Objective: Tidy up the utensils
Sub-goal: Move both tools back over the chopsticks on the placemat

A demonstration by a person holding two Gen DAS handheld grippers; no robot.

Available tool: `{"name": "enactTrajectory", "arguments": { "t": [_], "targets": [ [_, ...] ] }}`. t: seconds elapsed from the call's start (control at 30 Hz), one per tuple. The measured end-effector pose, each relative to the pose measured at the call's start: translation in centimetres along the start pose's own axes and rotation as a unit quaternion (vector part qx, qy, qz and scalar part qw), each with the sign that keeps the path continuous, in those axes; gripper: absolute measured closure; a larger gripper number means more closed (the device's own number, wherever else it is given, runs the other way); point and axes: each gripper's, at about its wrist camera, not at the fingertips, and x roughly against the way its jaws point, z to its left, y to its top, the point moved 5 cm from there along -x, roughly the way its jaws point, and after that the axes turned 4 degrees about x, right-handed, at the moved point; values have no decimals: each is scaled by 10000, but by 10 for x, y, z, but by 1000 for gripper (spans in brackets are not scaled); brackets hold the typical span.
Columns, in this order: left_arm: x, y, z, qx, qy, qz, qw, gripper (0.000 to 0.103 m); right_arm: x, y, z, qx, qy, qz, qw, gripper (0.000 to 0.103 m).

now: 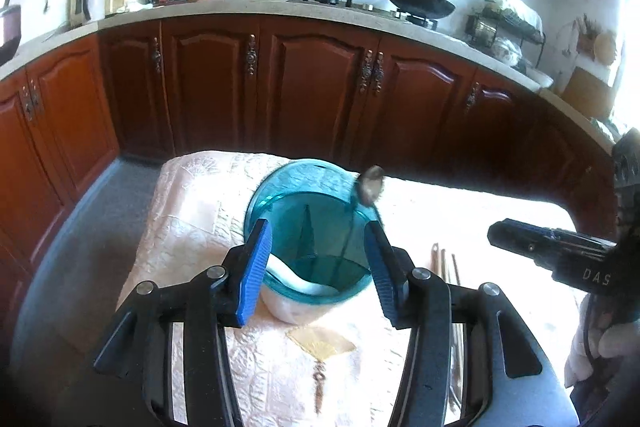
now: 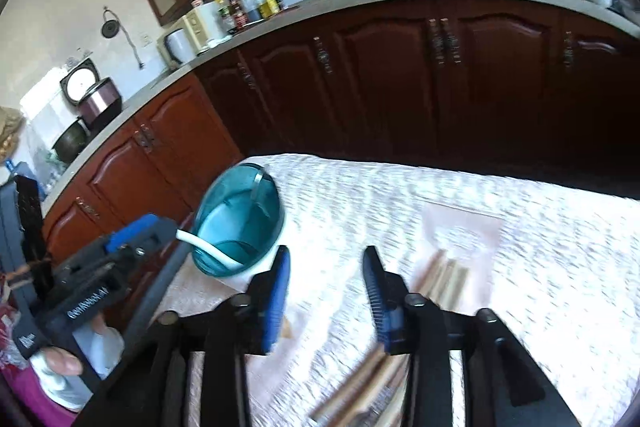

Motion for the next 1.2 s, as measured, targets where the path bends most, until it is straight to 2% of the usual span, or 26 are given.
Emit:
{"name": "enactTrajectory", "arguments": {
  "t": [0.33,0.4,0.5,0.67,0.83,1.2],
  "targets": [
    [13,-17,-42,-303,-298,145,9990,50,35,-43,-38,-384,-506,94,9979,62],
    [14,-21,-50,-360,-378,197,9984,48,36,-54,-46,-433,-638,183,9969,62],
    [13,-28,-61,-434,-483,281,9975,40,34,-69,-58,-553,-766,302,9951,63],
    [6,-42,-77,-578,-651,539,9947,39,29,-88,-74,-849,-806,446,9921,62],
    [2,-52,-83,-661,-676,669,9933,39,34,-90,-74,-900,-821,363,9919,62],
    [1,-54,-95,-796,-616,637,9929,39,51,-69,-58,-736,-870,124,9934,62]
  ]
}}
